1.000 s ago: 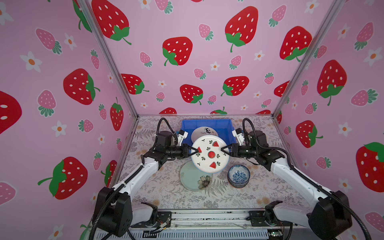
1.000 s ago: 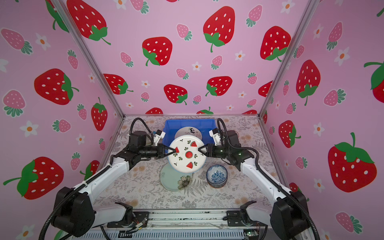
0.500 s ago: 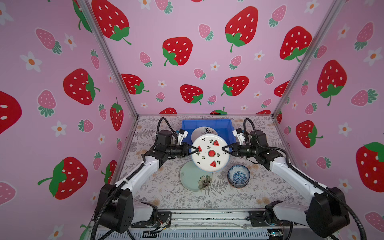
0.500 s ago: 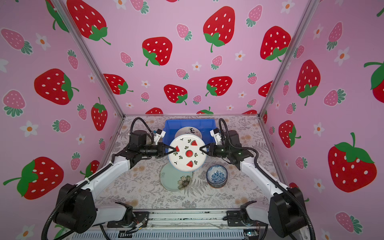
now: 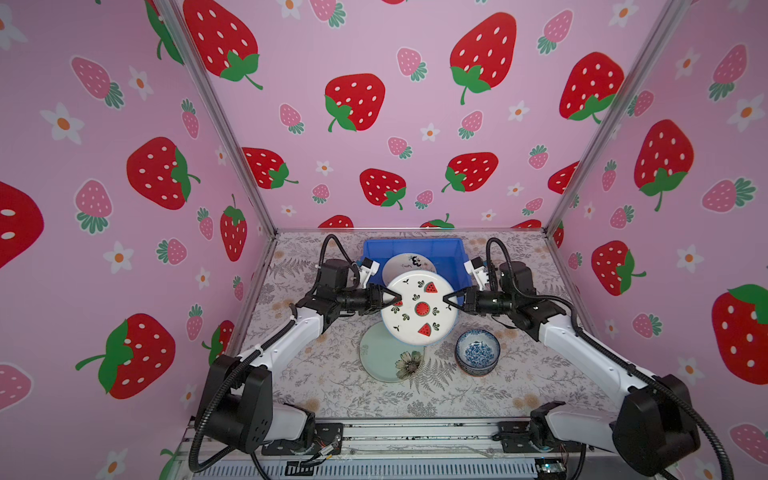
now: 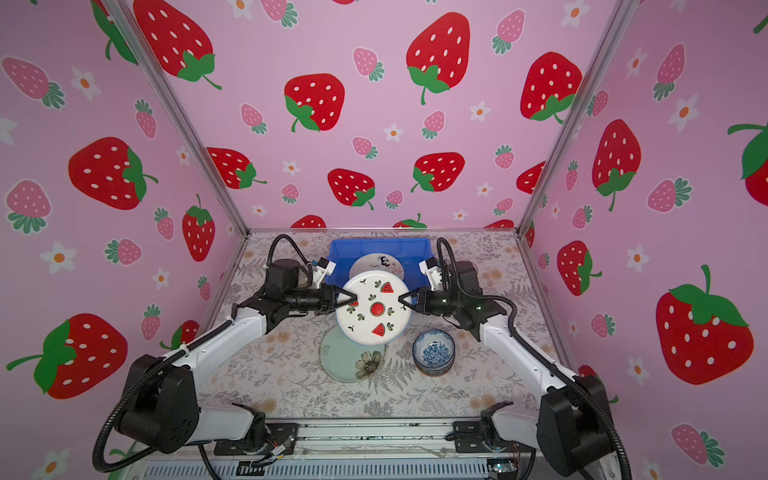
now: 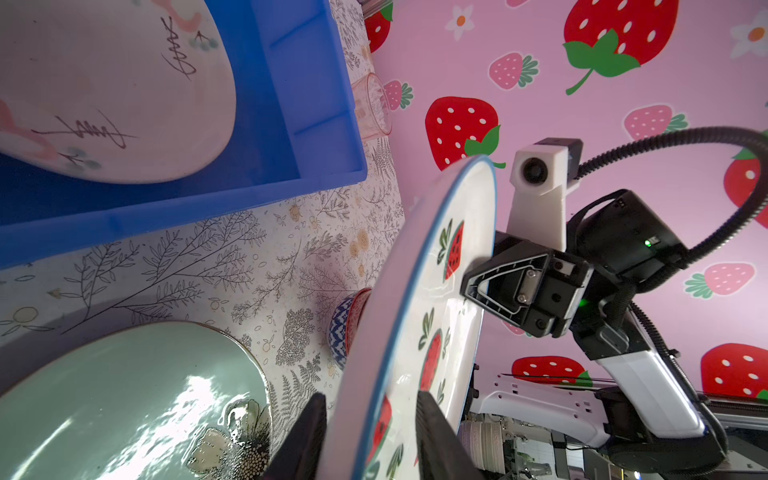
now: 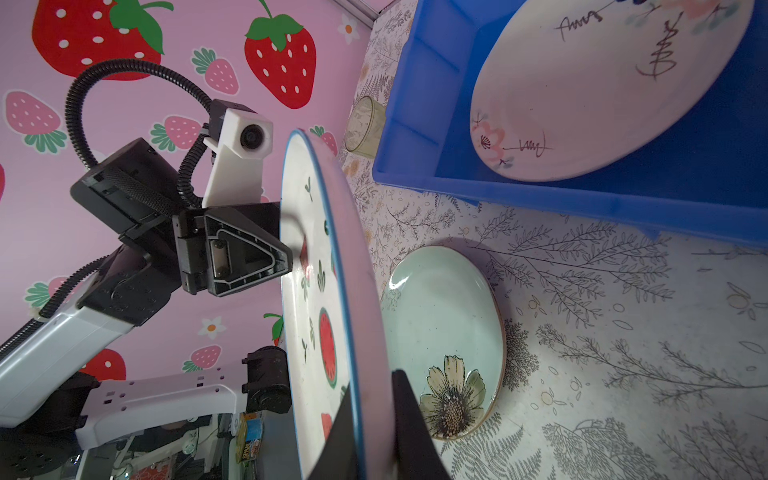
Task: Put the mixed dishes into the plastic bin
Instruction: 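Carry the watermelon plate over the blue bin with both grippers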
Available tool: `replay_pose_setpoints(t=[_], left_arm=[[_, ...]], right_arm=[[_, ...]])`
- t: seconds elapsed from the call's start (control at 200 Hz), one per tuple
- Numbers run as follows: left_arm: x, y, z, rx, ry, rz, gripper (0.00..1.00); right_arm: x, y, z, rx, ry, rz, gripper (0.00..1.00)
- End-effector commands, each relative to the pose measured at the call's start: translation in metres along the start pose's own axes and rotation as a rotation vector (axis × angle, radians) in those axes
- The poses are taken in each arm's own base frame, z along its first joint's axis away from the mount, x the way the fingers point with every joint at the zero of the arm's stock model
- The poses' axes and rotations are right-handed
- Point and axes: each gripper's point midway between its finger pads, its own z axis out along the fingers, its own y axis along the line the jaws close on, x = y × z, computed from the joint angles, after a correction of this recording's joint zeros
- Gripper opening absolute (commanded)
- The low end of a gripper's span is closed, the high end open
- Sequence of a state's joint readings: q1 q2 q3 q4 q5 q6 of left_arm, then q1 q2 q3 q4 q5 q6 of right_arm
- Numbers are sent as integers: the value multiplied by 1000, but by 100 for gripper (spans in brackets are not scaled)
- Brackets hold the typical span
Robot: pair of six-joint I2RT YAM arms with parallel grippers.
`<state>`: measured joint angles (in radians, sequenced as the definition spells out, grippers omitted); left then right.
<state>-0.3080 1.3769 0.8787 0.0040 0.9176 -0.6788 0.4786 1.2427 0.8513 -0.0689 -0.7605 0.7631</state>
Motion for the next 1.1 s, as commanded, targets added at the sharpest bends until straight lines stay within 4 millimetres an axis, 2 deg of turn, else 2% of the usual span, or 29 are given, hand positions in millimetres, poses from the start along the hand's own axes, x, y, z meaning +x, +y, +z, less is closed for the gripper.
replay_pose_setpoints(t=[0.0,0.045,0.22,0.31,0.5,0.645,0.78,0.87,1.096], left_arm=[[-14,-25,-4,52,-27,77,51],[-14,-25,-4,50,-26,76,56],[-18,-26,-12,9,-39,109,92],[-30,-25,-22,-36,-64,117,100],[-74,-35,-57,-204,-162,197,99],[-104,-23,-83,-404,-254,266,99],[-108,7,-95,-527,-338,266,99],[-106,9,-99,-549,-356,285,99],[-119,19,-116,-519,-409,210,99]], right_arm=[[-8,25,-8,-80,-29,-56,0],[-9,25,-8,-77,-32,-54,0],[-14,22,-11,-67,-46,-47,0],[-21,20,-12,-52,-60,-45,0],[-46,19,-13,-27,-91,-57,0],[-74,12,-13,-13,-122,-53,0],[-104,1,-9,10,-151,-47,0],[-124,-7,-3,26,-169,-37,0],[-166,-25,21,39,-219,-4,0]])
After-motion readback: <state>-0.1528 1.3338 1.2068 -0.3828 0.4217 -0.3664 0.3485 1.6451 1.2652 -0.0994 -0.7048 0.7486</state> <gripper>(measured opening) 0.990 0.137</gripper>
